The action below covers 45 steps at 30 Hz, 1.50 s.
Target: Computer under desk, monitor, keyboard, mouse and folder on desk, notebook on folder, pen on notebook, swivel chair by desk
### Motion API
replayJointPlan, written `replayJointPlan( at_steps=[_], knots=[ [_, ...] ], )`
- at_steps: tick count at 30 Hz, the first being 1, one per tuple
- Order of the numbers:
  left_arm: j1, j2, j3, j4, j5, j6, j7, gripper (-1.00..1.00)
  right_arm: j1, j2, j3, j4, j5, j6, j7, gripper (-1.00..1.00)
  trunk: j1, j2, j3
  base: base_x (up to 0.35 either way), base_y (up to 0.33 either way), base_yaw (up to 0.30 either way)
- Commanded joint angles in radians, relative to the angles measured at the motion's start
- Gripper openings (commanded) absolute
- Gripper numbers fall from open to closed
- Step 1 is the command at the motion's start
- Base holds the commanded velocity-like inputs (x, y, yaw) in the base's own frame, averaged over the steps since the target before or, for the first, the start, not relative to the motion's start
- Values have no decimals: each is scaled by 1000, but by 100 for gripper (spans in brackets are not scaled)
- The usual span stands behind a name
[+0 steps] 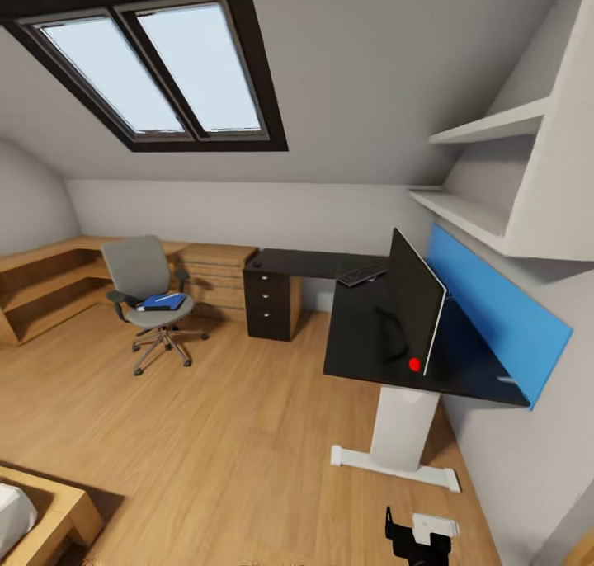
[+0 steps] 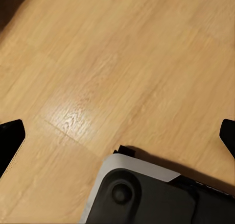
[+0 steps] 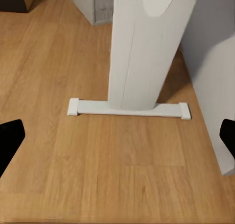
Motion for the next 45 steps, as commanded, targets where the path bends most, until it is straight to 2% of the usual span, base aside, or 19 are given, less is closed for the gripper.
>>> replayJointPlan(
  at_steps=[1, 16, 36, 45],
  knots=[
    [1, -1, 3, -1, 5, -1, -2, 100, -1, 0, 9, 1, -10, -3, -2, 100, 0, -1, -2, 0, 286, 183],
    [1, -1, 2, -1, 5, -1, -2, 100, -1, 0, 9, 7, -7, -4, -1, 100, 0, -1, -18, 50, 299, 165],
    [0, -2, 2, -1, 5, -1, -2, 100, -1, -14, 12, 19, -5, -3, 0, 100, 0, -1, -20, 204, 292, 11],
    [1, -2, 2, -1, 5, -1, -2, 100, -1, -7, 14, 19, -6, -11, 0, 100, 0, -1, -20, 242, 263, 0]
  ],
)
